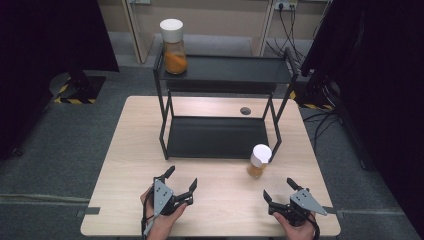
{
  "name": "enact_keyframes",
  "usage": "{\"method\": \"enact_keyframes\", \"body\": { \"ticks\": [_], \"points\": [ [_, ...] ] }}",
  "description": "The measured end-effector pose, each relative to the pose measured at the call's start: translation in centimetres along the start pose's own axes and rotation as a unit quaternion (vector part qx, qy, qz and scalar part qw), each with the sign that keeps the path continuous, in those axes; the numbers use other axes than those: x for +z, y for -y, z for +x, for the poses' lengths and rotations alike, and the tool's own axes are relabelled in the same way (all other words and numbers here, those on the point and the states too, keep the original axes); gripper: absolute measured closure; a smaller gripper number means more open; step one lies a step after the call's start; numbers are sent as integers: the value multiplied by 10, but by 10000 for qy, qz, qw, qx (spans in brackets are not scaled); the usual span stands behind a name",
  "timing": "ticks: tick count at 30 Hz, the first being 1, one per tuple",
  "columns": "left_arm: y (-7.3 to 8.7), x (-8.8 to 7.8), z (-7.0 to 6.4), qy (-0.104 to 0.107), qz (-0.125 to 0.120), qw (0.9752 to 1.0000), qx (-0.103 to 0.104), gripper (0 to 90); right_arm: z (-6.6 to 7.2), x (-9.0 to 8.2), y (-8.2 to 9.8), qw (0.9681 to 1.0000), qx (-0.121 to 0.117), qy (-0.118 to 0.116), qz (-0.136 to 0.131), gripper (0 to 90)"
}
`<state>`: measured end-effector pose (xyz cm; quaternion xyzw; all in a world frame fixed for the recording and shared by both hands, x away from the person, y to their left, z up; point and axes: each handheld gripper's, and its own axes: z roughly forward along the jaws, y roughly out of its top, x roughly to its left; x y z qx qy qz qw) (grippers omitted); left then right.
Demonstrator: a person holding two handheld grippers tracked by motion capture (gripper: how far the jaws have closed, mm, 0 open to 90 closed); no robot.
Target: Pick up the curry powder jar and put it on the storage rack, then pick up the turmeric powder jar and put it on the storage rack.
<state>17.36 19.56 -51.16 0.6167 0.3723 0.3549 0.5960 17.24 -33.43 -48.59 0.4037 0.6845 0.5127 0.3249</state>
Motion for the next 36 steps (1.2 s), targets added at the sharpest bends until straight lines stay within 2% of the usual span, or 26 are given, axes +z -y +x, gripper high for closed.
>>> {"method": "enact_keyframes", "body": {
  "ticks": [6, 27, 36],
  "points": [
    [10, -2, 1, 60, 217, 9997, -60, 146, 0, 0, 1, 10000, -1, -3, -15, 26],
    [10, 0, 2, 158, 210, 9997, -1, 140, 0, 0, -1, 10000, 22, -4, 16, 24],
    [9, 1, 2, 152, 232, 9996, 0, 140, -5, 3, -6, 9997, 146, -119, -182, 28]
  ]
}}
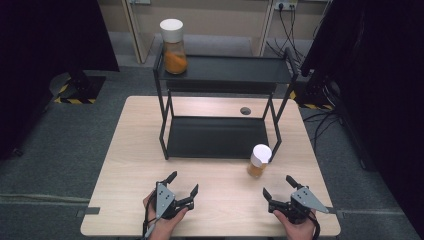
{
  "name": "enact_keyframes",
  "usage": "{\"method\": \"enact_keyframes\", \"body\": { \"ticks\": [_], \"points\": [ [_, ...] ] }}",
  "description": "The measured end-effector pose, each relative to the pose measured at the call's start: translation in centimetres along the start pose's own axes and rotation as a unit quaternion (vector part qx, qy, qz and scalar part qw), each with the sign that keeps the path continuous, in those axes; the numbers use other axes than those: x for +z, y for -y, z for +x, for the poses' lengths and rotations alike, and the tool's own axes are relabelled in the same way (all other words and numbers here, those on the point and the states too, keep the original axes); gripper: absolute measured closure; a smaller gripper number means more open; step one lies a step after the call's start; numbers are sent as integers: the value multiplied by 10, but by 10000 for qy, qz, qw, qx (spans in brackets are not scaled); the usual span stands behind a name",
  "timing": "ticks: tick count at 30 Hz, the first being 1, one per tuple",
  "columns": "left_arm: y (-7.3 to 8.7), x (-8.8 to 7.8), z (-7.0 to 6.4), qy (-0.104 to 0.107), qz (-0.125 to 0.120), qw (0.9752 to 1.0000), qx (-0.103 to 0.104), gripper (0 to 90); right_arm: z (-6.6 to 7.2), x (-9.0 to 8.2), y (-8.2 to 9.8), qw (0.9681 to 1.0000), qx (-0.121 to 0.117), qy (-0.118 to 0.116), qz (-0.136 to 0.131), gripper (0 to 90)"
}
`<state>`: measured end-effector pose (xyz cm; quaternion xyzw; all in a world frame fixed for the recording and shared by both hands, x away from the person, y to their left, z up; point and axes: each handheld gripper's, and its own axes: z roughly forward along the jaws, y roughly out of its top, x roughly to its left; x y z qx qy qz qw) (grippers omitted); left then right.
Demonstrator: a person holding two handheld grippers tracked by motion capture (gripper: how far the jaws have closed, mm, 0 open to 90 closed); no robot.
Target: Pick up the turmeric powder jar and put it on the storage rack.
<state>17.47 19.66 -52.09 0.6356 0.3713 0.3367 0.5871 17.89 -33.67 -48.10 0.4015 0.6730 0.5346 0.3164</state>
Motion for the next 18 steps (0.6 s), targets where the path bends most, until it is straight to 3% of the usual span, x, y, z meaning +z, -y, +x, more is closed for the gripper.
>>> {"method": "enact_keyframes", "body": {
  "ticks": [10, 18],
  "points": [
    [0, 1, 1, 79, -7, 10000, 20, 140, -9, 20, -21, 10000, 13, -93, 16, 63],
    [0, 1, 1, 76, -13, 10000, -8, 139, -4, 59, -36, 9996, -150, -96, 237, 123]
  ]
}}
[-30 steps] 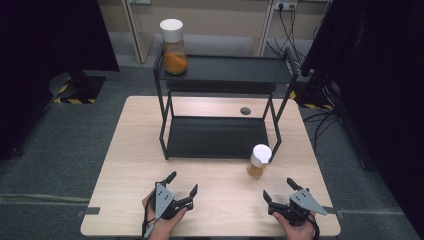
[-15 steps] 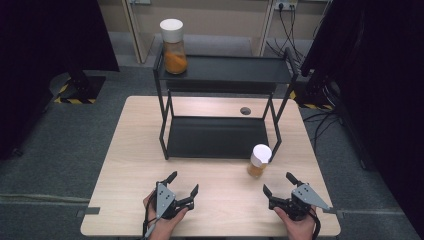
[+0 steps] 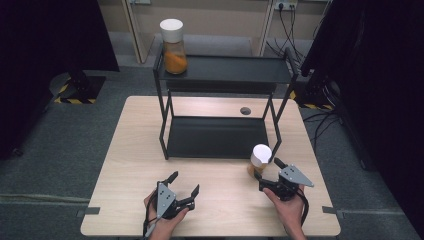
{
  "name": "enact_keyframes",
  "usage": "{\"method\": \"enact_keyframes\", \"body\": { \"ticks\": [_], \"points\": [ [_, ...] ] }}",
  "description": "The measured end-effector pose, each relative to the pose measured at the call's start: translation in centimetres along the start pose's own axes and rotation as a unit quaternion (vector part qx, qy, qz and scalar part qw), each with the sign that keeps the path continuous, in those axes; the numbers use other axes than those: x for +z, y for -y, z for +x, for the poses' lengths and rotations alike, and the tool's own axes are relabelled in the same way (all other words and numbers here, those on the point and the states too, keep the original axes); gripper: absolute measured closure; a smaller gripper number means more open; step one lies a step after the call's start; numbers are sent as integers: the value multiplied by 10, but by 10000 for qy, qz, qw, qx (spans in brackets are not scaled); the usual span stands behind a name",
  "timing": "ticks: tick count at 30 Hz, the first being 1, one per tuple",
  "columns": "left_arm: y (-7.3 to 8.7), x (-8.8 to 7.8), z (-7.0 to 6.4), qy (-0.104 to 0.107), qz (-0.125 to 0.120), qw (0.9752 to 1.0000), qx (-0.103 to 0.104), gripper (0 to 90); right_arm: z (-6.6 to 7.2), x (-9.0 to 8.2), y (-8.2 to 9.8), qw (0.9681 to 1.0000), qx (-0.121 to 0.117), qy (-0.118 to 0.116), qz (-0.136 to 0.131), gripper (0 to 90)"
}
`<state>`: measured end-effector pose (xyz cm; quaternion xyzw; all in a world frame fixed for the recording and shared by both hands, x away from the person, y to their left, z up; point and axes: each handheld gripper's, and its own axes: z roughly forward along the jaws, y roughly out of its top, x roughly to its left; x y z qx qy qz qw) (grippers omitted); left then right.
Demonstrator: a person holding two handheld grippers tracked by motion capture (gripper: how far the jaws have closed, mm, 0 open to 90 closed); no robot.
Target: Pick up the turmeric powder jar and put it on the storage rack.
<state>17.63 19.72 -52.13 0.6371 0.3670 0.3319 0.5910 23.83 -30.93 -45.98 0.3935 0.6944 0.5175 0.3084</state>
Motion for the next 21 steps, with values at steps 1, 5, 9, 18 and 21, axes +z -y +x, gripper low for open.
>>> {"method": "enact_keyframes", "body": {
  "ticks": [1, 5, 9, 18, 21],
  "points": [
    [0, 0, 0, 10, -3, 10000, -3, 139, 1, 3, -1, 10000, -7, 17, 14, 130],
    [0, 0, 1, 17, 6, 10000, -20, 139, 5, 11, -4, 9999, -31, 111, 31, 151],
    [0, 0, 1, 18, 9, 10000, -9, 139, 5, 18, -6, 9998, -48, 134, 149, 175],
    [0, 0, 0, 3, 12, 10000, -15, 139, 7, 30, -4, 9996, -46, 156, 211, 268],
    [0, 0, 1, 6, 14, 10000, -12, 139, 7, 31, -3, 9997, -22, 163, 171, 305]
  ]
}}
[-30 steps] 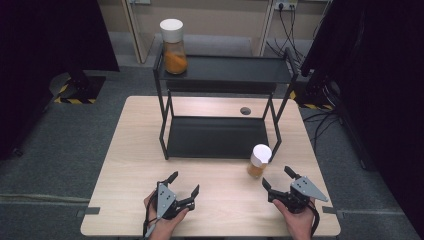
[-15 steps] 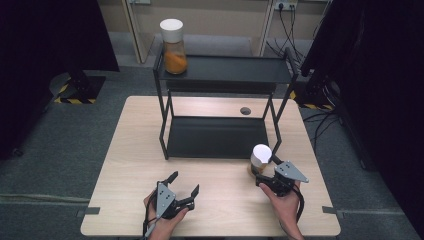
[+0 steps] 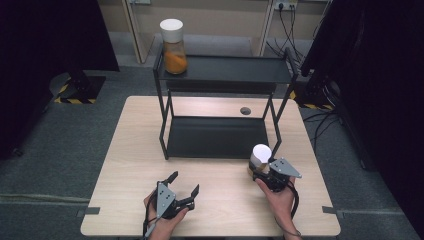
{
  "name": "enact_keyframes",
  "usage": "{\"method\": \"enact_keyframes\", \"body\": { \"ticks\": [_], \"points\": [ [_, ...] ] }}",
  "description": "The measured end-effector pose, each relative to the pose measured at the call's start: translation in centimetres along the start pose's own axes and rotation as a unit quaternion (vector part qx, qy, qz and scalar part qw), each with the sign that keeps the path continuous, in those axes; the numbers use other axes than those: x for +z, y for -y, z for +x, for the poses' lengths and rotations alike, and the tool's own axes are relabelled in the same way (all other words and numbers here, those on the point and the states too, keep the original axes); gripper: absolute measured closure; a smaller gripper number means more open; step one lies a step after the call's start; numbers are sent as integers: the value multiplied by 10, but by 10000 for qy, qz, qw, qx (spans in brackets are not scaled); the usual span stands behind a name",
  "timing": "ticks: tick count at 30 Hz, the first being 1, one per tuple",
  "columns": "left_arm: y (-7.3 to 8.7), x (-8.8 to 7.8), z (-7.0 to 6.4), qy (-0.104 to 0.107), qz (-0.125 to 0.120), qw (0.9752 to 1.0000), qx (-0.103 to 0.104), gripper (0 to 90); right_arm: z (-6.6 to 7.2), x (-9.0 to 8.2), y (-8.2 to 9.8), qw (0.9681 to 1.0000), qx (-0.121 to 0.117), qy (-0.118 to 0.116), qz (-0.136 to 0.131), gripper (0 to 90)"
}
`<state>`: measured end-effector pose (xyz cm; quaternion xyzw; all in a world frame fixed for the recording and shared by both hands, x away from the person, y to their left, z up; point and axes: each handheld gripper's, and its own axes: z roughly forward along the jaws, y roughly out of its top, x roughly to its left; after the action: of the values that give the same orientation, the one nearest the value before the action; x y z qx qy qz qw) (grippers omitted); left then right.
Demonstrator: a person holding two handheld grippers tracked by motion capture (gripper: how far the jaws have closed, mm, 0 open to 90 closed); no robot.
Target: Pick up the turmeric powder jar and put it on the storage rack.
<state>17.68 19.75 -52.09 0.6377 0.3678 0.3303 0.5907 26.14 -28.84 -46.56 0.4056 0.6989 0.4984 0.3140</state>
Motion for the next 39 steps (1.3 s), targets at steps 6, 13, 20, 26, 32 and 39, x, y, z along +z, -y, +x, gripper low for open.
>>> {"method": "enact_keyframes", "body": {
  "ticks": [6, 13, 20, 26, 32, 39],
  "points": [
    [0, 0, 0, -3, 3, 10000, 0, 139, -2, -1, 3, 10000, 50, -30, -66, 309],
    [0, 0, 0, -7, 10, 10000, -6, 139, -1, -10, 10, 9993, 164, -43, -336, 310],
    [0, 0, 0, -10, 6, 10000, -1, 139, 3, -24, 5, 9982, 104, -69, -590, 310],
    [0, 0, -1, -20, -1, 10000, -2, 139, 5, -34, -1, 9965, 95, -81, -830, 310],
    [0, 0, -1, -25, -8, 10000, -2, 139, 4, -42, -11, 9942, 112, -50, -1068, 310],
    [0, 0, -1, -31, -12, 10000, -6, 139, 3, -47, -30, 9917, 19, -25, -1285, 310]
  ]
}}
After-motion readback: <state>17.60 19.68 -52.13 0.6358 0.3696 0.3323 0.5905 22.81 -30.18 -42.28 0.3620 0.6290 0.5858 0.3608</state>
